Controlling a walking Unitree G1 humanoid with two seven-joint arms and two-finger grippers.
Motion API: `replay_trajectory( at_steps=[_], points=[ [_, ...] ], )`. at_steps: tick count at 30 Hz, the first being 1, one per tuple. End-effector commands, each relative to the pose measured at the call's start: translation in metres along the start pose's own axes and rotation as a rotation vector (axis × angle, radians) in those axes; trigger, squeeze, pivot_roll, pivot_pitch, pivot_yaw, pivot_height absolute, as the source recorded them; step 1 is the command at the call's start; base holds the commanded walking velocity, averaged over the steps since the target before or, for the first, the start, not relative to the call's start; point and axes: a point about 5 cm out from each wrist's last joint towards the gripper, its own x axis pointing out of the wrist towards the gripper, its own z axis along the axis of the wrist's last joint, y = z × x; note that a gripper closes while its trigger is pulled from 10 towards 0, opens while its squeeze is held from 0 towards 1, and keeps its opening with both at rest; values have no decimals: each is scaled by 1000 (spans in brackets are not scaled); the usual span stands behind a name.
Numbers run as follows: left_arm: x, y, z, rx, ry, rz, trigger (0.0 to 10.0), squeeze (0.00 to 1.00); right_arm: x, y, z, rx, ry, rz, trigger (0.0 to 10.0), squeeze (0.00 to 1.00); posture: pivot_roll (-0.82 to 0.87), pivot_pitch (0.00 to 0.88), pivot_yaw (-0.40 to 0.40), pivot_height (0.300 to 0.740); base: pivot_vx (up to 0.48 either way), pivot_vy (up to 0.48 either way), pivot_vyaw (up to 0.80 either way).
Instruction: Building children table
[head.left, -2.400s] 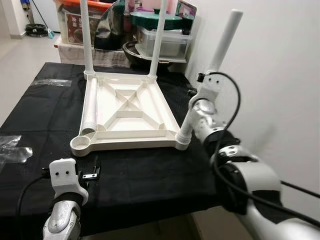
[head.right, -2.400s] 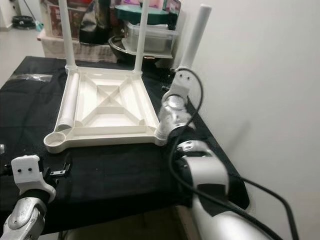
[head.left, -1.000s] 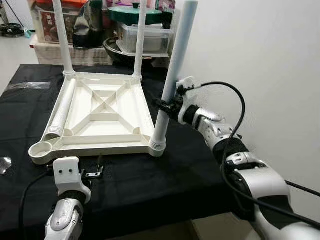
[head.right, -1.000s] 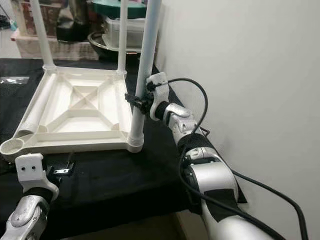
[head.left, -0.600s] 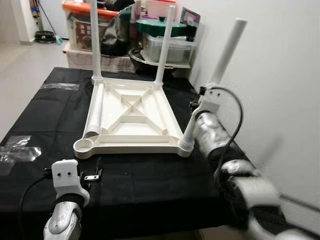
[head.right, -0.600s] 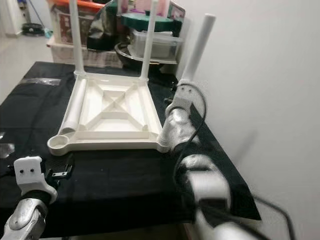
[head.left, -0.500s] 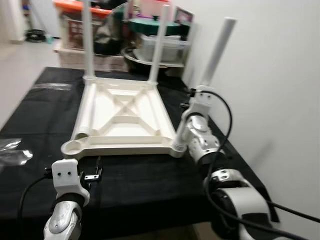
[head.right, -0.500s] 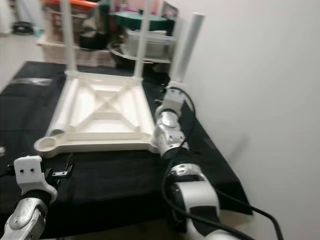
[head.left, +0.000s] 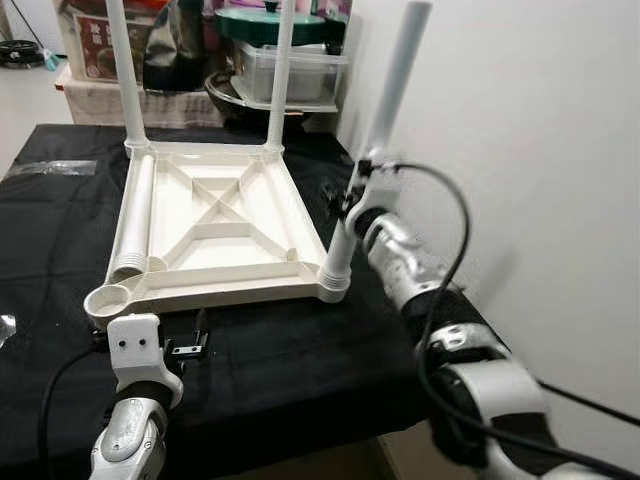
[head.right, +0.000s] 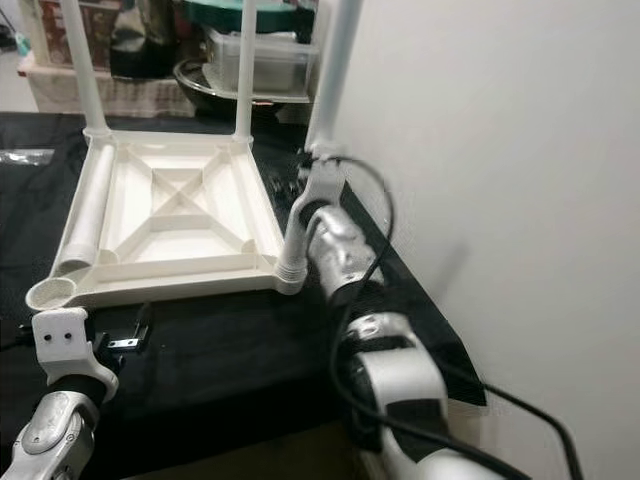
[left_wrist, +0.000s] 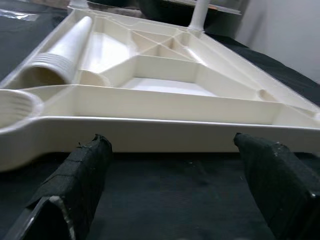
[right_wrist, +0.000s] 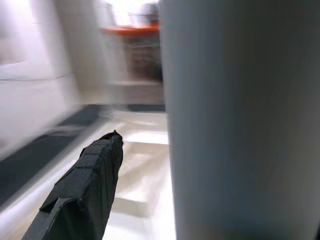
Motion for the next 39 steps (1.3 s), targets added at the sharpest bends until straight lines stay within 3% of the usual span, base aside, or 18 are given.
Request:
replay_trajectory(
  at_steps=[1, 4, 7, 9, 17, 20, 21, 25, 26, 27, 30, 31, 32, 33, 34, 35, 37, 39],
  points=[
    [0, -4, -5, -12, 20, -15, 10000, 0, 3, 8, -1, 1, -1, 87, 10000, 0, 112, 0, -156, 740, 0, 0, 0],
    [1, -5, -4, -11, 19, -21, 10000, 0, -2, 5, -1, -7, 10, 166, 10000, 0, 112, 0, -156, 740, 0, 0, 0],
    [0, -4, -2, -8, 10, -21, 10000, 0, -12, 10, -16, -49, 107, 385, 10000, 0, 138, 0, -179, 740, 0, 0, 0],
    [-1, -2, 1, -7, -6, -20, 10000, 0, -18, 28, -35, -82, 187, 610, 10000, 0, 145, 0, -185, 740, 0, 0, 0],
    [-2, -1, 5, -15, -30, -30, 10000, 0, -28, 56, -48, -92, 191, 898, 9804, 0, 153, 0, -186, 740, 0, 0, 0],
    [-3, -5, 8, -25, -44, -59, 10000, 0, -43, 65, -49, -99, 177, 1068, 8863, 0, 150, 0, -181, 740, 0, 0, 0],
    [-3, -5, 8, -26, -46, -64, 10000, 0, -48, 65, -47, -96, 173, 1092, 4353, 0, 139, 0, -178, 740, 0, 0, 0],
    [-3, -6, 8, -26, -47, -67, 10000, 0, -50, 64, -46, -91, 169, 1101, 3686, 0, 139, 0, -178, 740, 0, 0, 0],
    [-3, -5, 8, -26, -46, -67, 10000, 0, -55, 61, -45, -76, 160, 1109, 0, 0, 134, 0, -176, 740, 0, 0, 0],
    [-3, -5, 8, -25, -46, -67, 10000, 0, -58, 59, -44, -66, 153, 1115, 0, 0, 134, 0, -176, 740, 0, 0, 0],
    [-4, -5, 8, -27, -46, -66, 10000, 0, -65, 53, -42, -44, 126, 1054, 0, 0, 123, 0, -169, 740, 0, 0, 0],
    [-4, -5, 8, -28, -46, -68, 10000, 0, -64, 49, -44, -41, 126, 944, 0, 0, 119, 0, -166, 740, 0, 0, 0],
    [-4, -5, 8, -28, -46, -71, 10000, 0, -56, 38, -52, -33, 155, 681, 0, 0, 116, 0, -164, 740, 0, 0, 0],
    [-4, -5, 8, -28, -46, -71, 10000, 0, -56, 38, -52, -33, 155, 681, 0, 0, 116, 0, -164, 740, 0, 0, 0],
    [-5, -4, 8, -28, -46, -73, 10000, 0, -49, 28, -59, -39, 195, 458, 0, 0, 114, 0, -162, 740, 0, 0, 0],
    [-5, -4, 8, -28, -46, -73, 10000, 0, -49, 28, -59, -39, 195, 458, 0, 0, 114, 0, -162, 740, 0, 0, 0],
    [-5, -3, 8, -26, -45, -72, 10000, 0, -45, 8, -71, -17, 290, 133, 0, 0, 113, 0, -161, 740, 0, 0, 0],
    [-5, -3, 8, -26, -45, -72, 10000, 0, -45, 8, -71, -17, 290, 133, 0, 0, 113, 0, -161, 740, 0, 0, 0]
  ],
)
